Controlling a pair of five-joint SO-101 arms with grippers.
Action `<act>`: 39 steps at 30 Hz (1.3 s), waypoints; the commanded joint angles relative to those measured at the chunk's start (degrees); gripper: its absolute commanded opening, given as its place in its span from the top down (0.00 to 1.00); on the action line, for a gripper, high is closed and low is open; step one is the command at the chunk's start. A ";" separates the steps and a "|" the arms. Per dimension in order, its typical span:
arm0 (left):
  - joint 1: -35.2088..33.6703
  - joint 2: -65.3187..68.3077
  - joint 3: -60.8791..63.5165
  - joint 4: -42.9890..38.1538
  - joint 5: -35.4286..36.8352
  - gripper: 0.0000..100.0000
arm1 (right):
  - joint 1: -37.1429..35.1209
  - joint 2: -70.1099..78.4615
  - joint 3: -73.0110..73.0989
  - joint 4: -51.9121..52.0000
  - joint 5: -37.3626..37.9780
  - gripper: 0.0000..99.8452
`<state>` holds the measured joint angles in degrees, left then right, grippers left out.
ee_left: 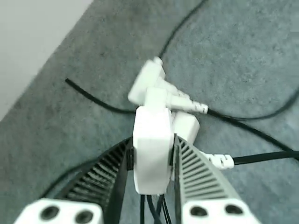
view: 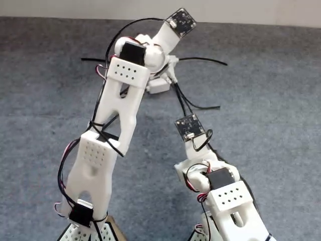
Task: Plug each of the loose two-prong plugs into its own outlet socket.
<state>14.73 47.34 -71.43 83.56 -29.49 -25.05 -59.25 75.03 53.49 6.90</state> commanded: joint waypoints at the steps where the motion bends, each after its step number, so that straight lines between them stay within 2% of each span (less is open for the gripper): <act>1: -1.01 1.98 -3.56 -4.04 -2.20 1.00 | -0.66 -0.92 -0.22 -0.66 0.70 0.66; 4: -2.77 4.18 -3.82 -5.01 -1.05 0.95 | -0.66 -0.92 -0.22 -0.66 0.70 0.66; 7: -5.49 4.70 -3.82 -4.75 1.85 0.77 | -0.75 -0.84 -0.22 -0.66 0.70 0.66; 10: -8.13 4.44 -4.26 -2.29 1.49 0.58 | -0.75 -0.84 -0.22 -0.66 0.70 0.66; 12: -9.89 3.56 -5.76 0.26 0.62 0.50 | -0.75 -0.84 -0.22 -0.57 0.79 0.66; 14: -10.77 2.24 -6.90 5.45 2.02 0.46 | -0.57 -0.92 -0.22 -0.31 0.79 0.66; 16: -11.12 -0.04 -9.19 13.36 3.43 0.47 | -0.13 -1.19 -1.01 2.77 0.88 0.66; 18: -11.38 -3.12 -10.15 20.13 5.45 0.48 | 1.54 -1.27 -4.79 7.16 4.84 0.66; 20: -13.93 -8.13 -7.78 19.52 7.30 0.49 | 4.44 -1.45 -10.33 12.97 11.87 0.66; 22: -15.52 -14.37 -2.68 19.52 7.56 0.50 | 8.57 -1.36 -17.36 19.03 13.71 0.66; 26: -15.34 -28.18 17.27 19.43 7.65 0.52 | 15.78 -1.36 -28.79 26.15 12.92 0.66; 29: -14.02 -40.13 33.54 19.34 7.65 0.55 | 18.77 -1.45 -33.71 28.00 8.18 0.66; 35: -13.49 -62.20 55.25 19.25 7.21 0.61 | 19.21 -1.71 -34.15 29.32 5.27 0.66; 39: -14.46 -74.42 66.42 19.08 7.21 0.66 | 19.21 -8.22 -33.98 29.49 3.87 0.66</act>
<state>0.40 -17.45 -11.56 102.29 -22.29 -6.42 -62.59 43.91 82.59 11.91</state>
